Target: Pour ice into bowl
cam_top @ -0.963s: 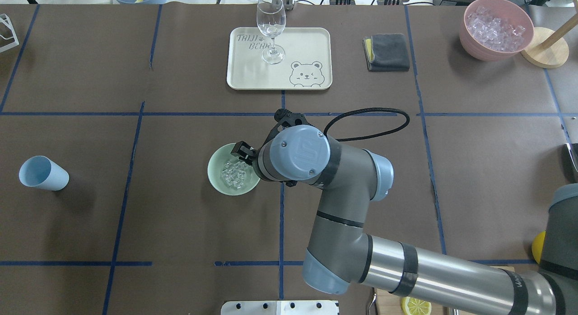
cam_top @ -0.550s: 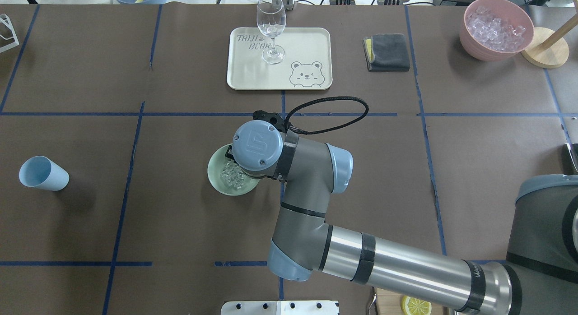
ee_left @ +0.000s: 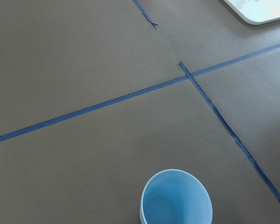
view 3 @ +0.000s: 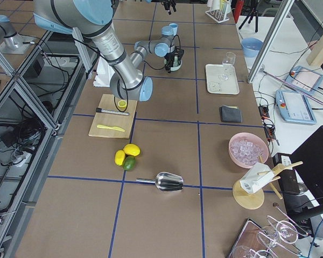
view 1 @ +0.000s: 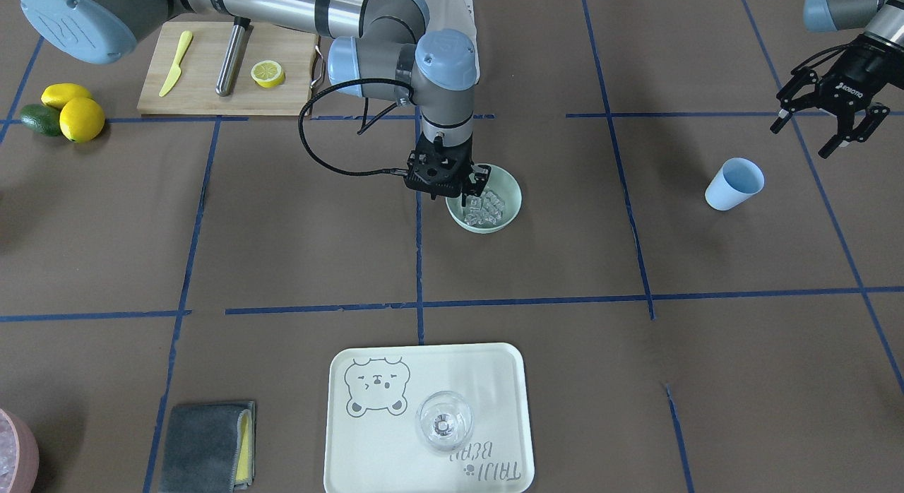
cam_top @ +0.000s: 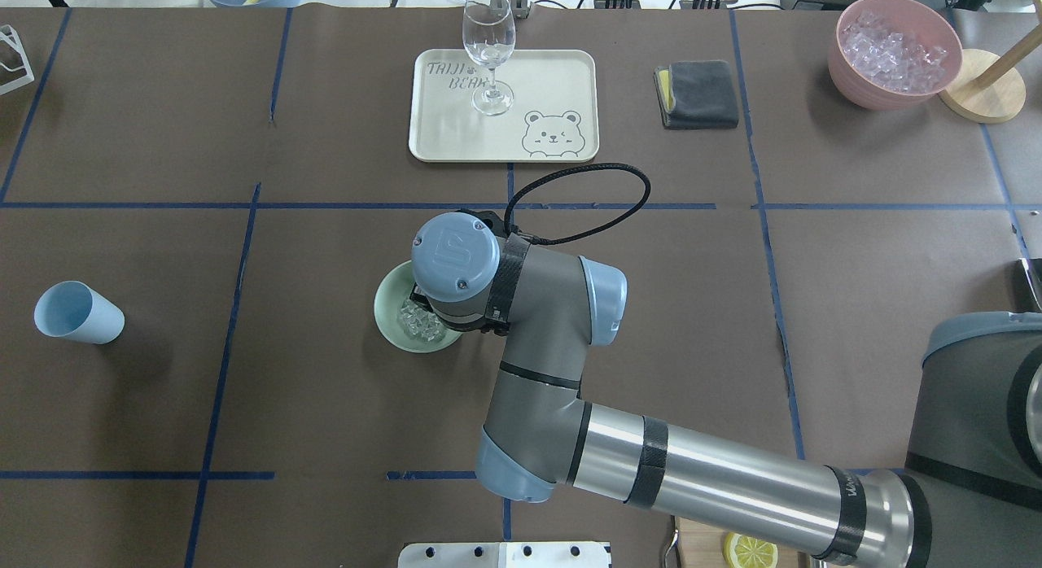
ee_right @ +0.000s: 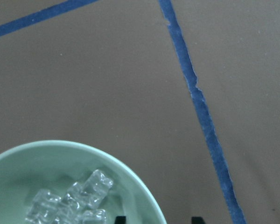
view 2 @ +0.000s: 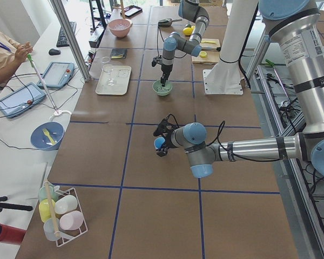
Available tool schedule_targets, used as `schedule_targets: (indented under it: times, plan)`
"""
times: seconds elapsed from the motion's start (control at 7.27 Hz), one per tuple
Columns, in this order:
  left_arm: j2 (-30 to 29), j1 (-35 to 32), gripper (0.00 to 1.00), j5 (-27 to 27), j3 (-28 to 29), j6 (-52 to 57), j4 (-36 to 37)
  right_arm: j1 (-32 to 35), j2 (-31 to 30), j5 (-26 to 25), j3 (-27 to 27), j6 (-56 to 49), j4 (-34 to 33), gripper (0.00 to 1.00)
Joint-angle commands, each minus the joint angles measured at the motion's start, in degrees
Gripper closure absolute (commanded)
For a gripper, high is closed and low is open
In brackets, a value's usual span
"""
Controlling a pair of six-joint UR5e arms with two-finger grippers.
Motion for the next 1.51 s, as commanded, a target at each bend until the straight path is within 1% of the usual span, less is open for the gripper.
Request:
schedule_targets:
  times: [0.0, 0.14, 0.41, 0.55, 0.69, 0.83, 0.96, 1.1, 1.24, 1.38]
  plan:
    - [-0.04, 0.02, 0.0, 0.02, 0.06, -0.01, -0.17, 0.76, -1.0, 1.04, 3.18, -0.48, 0.02, 1.0]
    - [-0.04, 0.02, 0.0, 0.02, 0.06, -0.01, -0.17, 0.76, -2.48, 0.95, 5.98, -0.48, 0.02, 1.0]
    - [-0.12, -0.07, 0.0, -0.07, -0.03, -0.01, -0.17, 2.94, -13.52, 0.95, 21.31, -0.22, 0.02, 1.0]
    - [0.57, -0.24, 0.0, -1.11, -0.03, -0.01, -0.34, 4.7, -19.23, 0.95, 26.96, -0.22, 0.11, 1.0]
    - [2.14, -1.03, 0.0, -1.73, 1.53, -0.09, -0.6, 7.85, -28.6, 2.43, 33.11, -1.35, 1.41, 1.0]
    - [1.38, -2.86, 0.0, -1.74, 2.07, -0.53, 2.0, 11.62, -36.96, 7.31, 35.95, -6.67, 6.65, 1.0]
    - [0.59, -5.58, 0.0, -4.35, 2.08, 0.42, 7.77, 15.83, -45.13, 11.36, 36.07, -8.9, 15.14, 1.0]
    - [-0.38, -6.56, 0.0, -4.81, 1.99, 5.57, 14.7, 21.18, -53.39, 16.54, 35.03, -15.45, 23.84, 1.0]
    - [-1.61, -10.14, 0.0, -4.99, 1.9, 11.8, 20.08, 25.5, -59.57, 19.81, 33.8, -22.73, 27.49, 1.0]
    - [-4.84, -13.65, 0.0, -6.38, 1.9, 15.51, 27.01, 28.41, -63.54, 19.84, 31.61, -29.77, 28.75, 1.0]
